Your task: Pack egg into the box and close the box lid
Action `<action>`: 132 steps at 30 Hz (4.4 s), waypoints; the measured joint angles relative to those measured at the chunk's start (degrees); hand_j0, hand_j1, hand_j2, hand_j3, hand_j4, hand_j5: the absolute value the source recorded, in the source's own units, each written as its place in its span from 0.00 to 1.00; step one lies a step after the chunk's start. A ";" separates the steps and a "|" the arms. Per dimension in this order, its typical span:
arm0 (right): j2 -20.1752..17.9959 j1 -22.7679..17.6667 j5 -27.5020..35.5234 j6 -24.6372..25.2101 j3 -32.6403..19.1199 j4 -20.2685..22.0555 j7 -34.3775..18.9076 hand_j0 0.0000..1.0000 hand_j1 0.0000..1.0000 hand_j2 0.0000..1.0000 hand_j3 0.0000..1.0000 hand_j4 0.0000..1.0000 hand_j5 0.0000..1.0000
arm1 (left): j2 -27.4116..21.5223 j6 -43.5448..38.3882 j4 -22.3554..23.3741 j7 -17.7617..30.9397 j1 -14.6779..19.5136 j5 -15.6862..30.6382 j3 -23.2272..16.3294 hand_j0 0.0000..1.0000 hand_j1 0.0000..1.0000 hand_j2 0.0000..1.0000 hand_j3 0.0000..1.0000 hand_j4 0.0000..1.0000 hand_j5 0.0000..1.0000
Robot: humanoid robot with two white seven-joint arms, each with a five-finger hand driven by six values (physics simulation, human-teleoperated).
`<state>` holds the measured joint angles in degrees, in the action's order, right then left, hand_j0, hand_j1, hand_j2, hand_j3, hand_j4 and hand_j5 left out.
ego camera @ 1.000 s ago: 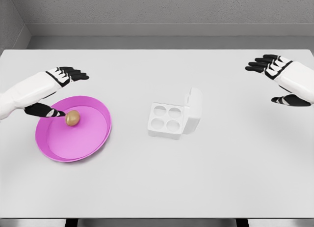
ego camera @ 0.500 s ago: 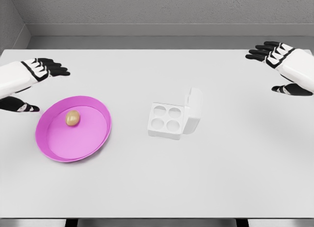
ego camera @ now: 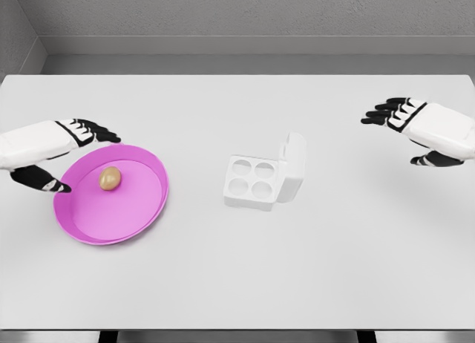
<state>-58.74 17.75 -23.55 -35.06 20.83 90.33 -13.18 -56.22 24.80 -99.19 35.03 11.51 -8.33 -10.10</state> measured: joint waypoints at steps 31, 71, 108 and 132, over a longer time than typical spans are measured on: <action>5.19 0.62 -0.90 -0.03 6.60 -2.48 -4.76 1.00 1.00 1.00 1.00 1.00 1.00 | 6.20 -7.77 4.41 -0.01 4.04 -8.29 -9.10 0.82 0.82 0.82 0.82 0.82 0.82; 6.28 1.23 -0.83 -0.03 7.08 -2.19 -4.69 1.00 1.00 1.00 1.00 1.00 1.00 | 10.01 -7.94 8.35 -0.01 4.13 -12.22 -9.15 0.79 0.79 0.79 0.79 0.79 0.79; 5.56 1.23 -0.98 -0.03 6.54 -3.64 -4.94 1.00 1.00 1.00 1.00 1.00 1.00 | 11.27 -7.95 9.64 -0.01 4.48 -12.94 -9.66 0.52 0.52 0.52 0.52 0.52 0.52; 5.38 1.14 -0.99 -0.03 6.47 -3.35 -4.95 1.00 1.00 1.00 1.00 1.00 1.00 | 11.27 -7.74 7.64 0.09 4.48 -12.62 -8.81 0.39 0.39 0.39 0.39 0.39 0.39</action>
<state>-53.36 18.90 -24.54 -35.09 27.29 86.97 -18.13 -44.95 17.06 -91.55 35.11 16.00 -20.94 -18.91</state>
